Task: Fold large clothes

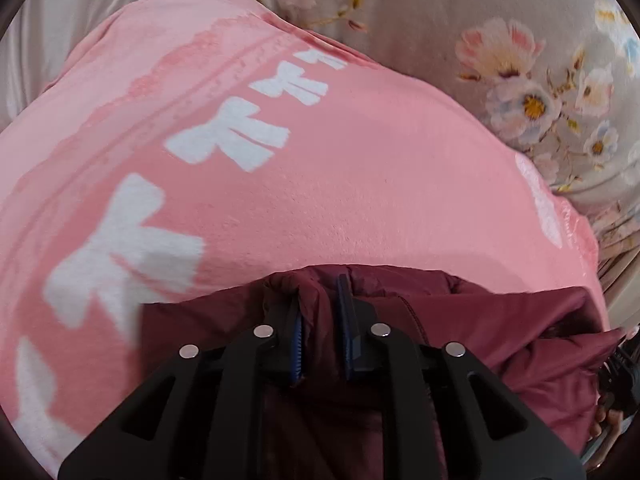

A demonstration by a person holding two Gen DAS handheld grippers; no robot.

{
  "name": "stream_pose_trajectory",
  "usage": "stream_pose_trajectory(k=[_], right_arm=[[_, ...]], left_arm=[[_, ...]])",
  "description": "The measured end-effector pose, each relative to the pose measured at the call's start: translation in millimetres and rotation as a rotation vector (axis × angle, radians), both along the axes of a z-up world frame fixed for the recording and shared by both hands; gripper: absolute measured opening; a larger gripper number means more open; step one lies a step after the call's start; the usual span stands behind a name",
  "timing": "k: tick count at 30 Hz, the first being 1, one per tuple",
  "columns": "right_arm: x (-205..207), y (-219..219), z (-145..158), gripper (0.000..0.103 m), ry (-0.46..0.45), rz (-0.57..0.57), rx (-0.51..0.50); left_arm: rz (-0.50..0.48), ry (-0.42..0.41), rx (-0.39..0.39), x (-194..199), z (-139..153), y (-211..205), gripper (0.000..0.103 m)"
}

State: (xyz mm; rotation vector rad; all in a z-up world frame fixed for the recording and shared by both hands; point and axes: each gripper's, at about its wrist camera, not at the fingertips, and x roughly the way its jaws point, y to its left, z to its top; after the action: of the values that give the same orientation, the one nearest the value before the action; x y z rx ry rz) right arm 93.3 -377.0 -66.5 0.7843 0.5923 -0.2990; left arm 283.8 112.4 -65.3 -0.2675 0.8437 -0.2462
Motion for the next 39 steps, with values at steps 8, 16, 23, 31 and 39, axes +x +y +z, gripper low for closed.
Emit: stream_pose_trajectory(k=[8,16,23,31,39], right_arm=[[-48,45,94,0.022,-0.106,0.031,-0.287],[17,148,79,0.021,-0.005,0.334,-0.388],[71,193,63,0.018,0.076,0.436,-0.361],[105,190,22,0.018,0.2,0.406,-0.411],[106,175,-5,0.015,0.188,0.402,-0.294]], left_arm=[[0.008,-0.211,0.195,-61,95,-11,0.029],[-0.014,-0.3,0.22,-71,139,-62,0.052],[-0.176,-0.096,0.226,-32,64,-138,0.051],[-0.149,-0.015,0.231,-8,11,-159,0.05],[-0.136,-0.084,0.275,-12,-7,-168,0.055]])
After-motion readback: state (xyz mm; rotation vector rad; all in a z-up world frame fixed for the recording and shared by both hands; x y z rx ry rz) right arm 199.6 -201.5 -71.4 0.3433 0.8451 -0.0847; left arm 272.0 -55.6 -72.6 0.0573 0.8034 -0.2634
